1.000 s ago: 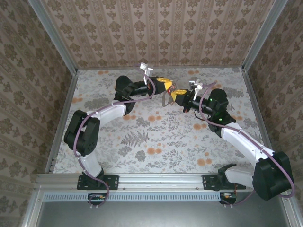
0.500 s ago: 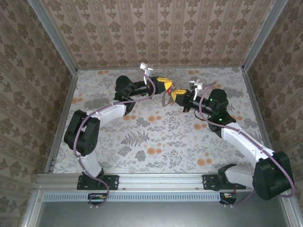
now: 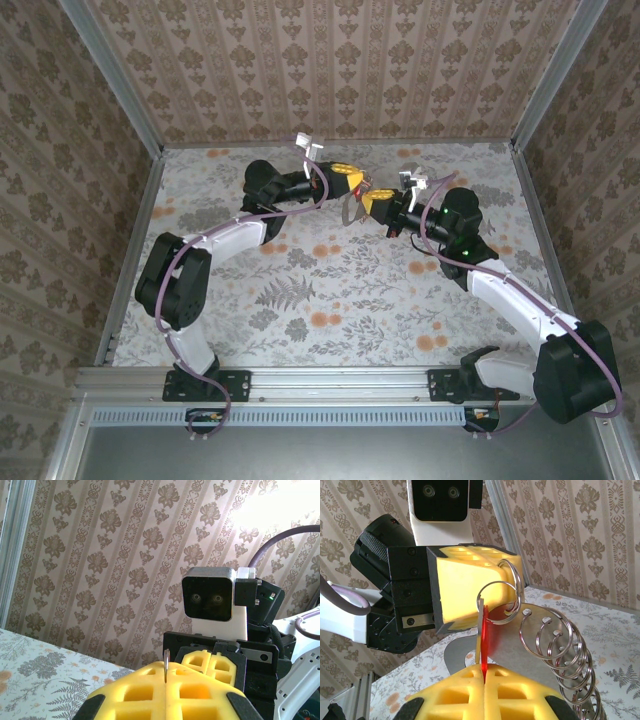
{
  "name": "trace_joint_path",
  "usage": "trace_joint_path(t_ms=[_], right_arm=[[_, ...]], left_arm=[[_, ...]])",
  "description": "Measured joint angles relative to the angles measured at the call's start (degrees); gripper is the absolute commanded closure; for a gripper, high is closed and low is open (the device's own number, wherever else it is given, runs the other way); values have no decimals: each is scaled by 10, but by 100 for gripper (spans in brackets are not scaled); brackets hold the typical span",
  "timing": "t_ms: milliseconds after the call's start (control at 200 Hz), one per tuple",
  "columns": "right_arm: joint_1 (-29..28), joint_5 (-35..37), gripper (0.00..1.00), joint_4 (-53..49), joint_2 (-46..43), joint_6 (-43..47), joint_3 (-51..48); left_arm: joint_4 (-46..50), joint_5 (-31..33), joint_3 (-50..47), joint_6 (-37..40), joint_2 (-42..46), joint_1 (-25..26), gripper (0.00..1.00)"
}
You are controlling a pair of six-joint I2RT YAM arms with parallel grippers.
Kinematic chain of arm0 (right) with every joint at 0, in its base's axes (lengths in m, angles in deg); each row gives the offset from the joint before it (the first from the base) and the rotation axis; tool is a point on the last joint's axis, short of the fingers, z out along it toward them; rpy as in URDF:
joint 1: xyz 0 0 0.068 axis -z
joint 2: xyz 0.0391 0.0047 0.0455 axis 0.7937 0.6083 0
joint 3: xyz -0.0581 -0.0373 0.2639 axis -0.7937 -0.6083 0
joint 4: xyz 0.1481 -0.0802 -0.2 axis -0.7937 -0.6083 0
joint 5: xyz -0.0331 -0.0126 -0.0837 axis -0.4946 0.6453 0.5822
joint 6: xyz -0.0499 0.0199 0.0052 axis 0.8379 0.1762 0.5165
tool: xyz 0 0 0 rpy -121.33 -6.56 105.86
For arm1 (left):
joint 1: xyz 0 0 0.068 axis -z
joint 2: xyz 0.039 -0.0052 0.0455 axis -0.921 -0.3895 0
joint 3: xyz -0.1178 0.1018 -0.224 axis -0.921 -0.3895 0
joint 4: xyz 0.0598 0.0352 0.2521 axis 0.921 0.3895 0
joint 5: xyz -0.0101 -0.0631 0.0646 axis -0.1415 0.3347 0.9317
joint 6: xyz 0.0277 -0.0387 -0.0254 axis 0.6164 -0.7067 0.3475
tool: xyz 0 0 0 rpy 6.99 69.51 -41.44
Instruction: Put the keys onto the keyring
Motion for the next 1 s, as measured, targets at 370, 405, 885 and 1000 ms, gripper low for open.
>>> trace_joint_path(t_ms=[370,405,885,1000], right_arm=[[0,0,100,0,0,0,-5],[0,0,100,0,0,0,-6],[0,0,100,0,0,0,-7],[0,1,100,0,4,0,-7]], left_arm=[[0,0,0,0,-6,0,100],[0,0,0,0,-6,0,100],[1,0,0,0,-10,0,100],[15,3,0,11,-10,0,100]])
